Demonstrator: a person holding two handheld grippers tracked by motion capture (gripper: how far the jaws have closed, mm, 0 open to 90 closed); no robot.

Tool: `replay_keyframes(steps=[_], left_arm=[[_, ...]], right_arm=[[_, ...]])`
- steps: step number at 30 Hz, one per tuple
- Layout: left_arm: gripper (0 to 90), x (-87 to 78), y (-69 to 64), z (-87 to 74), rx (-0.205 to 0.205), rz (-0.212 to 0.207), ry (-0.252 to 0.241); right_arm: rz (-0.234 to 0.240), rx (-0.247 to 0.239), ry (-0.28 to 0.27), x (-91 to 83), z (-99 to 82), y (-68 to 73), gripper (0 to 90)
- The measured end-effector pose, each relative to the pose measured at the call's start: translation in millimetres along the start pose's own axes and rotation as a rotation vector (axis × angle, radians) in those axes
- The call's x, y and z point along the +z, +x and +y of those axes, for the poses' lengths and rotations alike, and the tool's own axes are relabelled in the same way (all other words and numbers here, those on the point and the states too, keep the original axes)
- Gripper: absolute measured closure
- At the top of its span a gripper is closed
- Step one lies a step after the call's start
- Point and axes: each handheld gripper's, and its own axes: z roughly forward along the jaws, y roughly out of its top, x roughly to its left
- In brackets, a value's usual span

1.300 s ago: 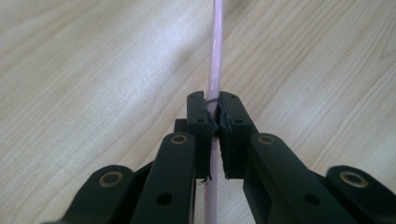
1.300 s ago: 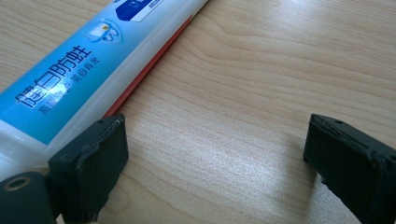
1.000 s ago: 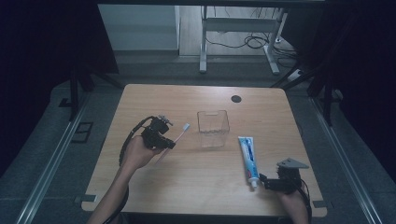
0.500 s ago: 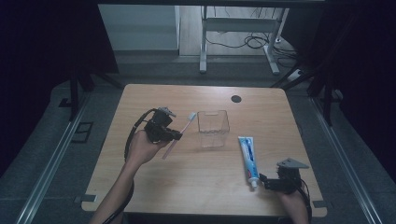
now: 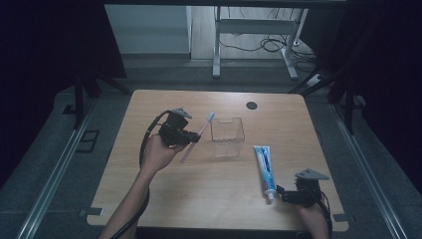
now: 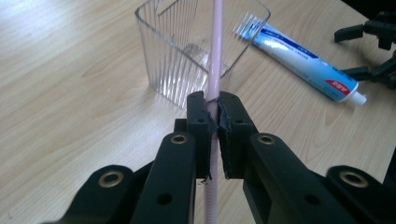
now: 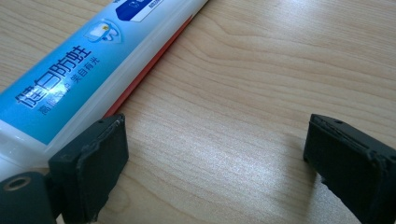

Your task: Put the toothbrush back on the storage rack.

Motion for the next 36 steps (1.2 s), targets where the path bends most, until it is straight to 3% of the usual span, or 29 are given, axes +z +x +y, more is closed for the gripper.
replay_keyframes(steps=[36], left_arm=[[84.2,24.2,-16.6,59.3,0.030,0.033,-0.138]], right_arm=[[0.000,0.000,0.000,0.0,0.0,0.0,6.4]])
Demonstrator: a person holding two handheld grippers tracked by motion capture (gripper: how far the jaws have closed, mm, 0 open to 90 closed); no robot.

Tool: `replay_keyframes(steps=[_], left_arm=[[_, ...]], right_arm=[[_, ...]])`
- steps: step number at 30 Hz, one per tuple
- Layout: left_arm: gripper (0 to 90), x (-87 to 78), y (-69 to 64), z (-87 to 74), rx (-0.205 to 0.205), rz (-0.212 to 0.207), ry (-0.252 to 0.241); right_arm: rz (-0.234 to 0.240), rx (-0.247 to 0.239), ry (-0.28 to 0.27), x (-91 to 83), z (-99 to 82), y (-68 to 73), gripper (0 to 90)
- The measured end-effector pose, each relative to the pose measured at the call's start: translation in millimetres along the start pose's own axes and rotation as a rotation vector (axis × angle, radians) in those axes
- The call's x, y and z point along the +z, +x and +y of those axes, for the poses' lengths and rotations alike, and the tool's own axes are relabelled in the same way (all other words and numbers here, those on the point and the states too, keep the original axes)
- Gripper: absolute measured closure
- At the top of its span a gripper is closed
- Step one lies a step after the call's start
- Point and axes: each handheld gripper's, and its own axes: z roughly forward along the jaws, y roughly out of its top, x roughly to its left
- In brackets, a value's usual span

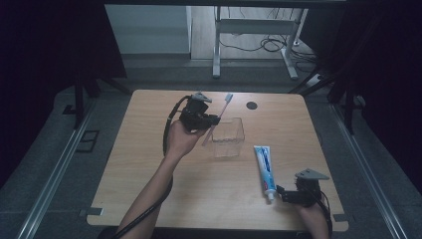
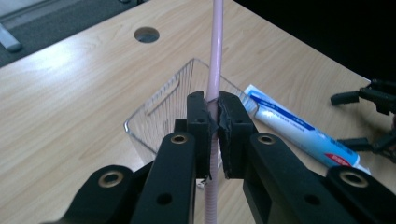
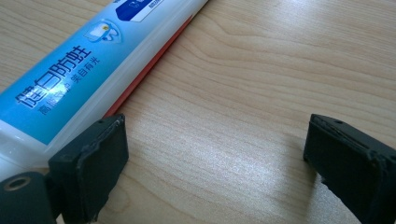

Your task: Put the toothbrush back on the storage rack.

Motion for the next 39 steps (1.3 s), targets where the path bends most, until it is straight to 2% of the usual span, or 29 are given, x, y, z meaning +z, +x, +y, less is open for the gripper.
replay_keyframes(steps=[11,18,26,34,39], left_arm=[[84.2,16.1,-1.2,15.6,-0.007,0.016,-0.056],[84.2,29.6,-1.4,18.5,-0.014,0.029,-0.078],[84.2,48.2,0.8,10.5,-0.025,0.054,-0.087],[84.2,68.1,3.0,-2.2,-0.047,0.073,-0.073],[84.2,76.9,0.3,-7.7,-0.043,0.079,-0.063]], right_arm=[[0.002,0.001,0.000,0.0,0.0,0.0,6.3],[0.002,-0.001,0.000,0.1,0.0,-0.1,6.2],[0.003,-0.001,0.000,0.1,0.0,-0.1,6.1],[0.002,0.000,0.000,0.1,0.0,0.0,6.1],[0.002,-0.002,0.000,0.1,0.0,-0.1,6.1]])
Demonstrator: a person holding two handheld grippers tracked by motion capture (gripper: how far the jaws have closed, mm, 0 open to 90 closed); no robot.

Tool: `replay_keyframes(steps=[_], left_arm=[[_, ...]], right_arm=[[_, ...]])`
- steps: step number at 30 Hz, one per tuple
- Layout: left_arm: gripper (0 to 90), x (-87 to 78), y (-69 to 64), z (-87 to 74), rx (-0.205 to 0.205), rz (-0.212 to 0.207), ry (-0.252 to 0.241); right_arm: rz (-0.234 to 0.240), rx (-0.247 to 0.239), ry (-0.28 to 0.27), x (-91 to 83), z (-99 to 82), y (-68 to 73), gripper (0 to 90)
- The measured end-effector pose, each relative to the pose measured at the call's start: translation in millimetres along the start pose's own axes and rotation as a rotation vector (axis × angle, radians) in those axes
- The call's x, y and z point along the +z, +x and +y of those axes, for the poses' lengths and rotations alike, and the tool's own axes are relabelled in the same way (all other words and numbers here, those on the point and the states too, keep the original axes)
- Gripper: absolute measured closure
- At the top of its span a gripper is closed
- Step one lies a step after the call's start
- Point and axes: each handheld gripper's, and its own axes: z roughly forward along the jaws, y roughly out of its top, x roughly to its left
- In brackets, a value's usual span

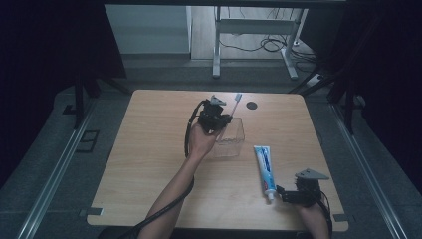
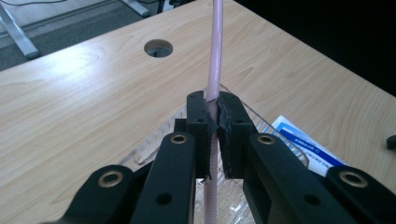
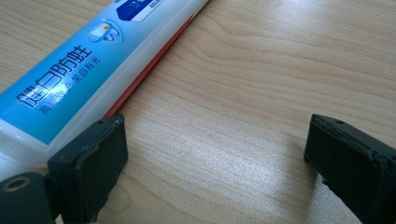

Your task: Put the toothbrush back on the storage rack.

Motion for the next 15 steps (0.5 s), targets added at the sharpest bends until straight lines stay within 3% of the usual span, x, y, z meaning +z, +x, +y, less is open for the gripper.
replay_keyframes(steps=[15], left_arm=[[83.8,21.9,-10.5,-14.9,0.053,0.023,0.071]], right_arm=[[0.001,-0.001,0.000,0.0,0.0,0.0,6.1]])
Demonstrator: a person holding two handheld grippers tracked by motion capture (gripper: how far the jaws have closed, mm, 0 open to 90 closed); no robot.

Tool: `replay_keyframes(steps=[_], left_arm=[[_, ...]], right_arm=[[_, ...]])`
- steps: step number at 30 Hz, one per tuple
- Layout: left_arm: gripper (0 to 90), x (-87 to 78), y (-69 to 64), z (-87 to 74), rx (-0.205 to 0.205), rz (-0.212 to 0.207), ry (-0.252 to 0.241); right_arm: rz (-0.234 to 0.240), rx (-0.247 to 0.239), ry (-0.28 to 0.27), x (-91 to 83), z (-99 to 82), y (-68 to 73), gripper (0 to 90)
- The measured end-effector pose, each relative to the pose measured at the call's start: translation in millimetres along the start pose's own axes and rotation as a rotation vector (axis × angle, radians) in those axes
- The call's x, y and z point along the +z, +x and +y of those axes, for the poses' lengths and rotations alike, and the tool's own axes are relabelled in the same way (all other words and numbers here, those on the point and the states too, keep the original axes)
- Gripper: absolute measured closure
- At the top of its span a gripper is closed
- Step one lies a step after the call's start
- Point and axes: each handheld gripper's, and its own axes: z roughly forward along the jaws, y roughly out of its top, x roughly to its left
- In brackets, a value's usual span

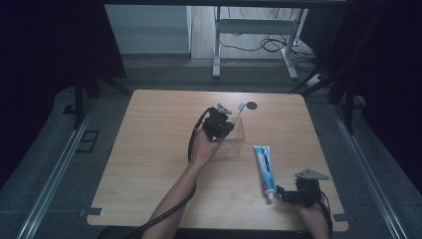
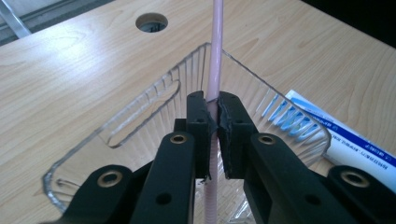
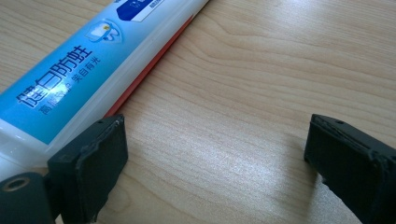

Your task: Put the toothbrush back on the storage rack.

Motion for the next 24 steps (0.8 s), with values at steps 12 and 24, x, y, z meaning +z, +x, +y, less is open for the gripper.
replay_keyframes(steps=[12,24], left_arm=[[83.2,9.1,-10.9,0.8,0.061,0.040,0.070],[78.8,12.6,-14.2,2.1,0.091,0.064,0.101]], right_arm=[[0.000,0.001,0.001,0.0,0.0,0.1,6.0],[0.000,-0.001,0.001,0.0,0.0,0.0,5.9]])
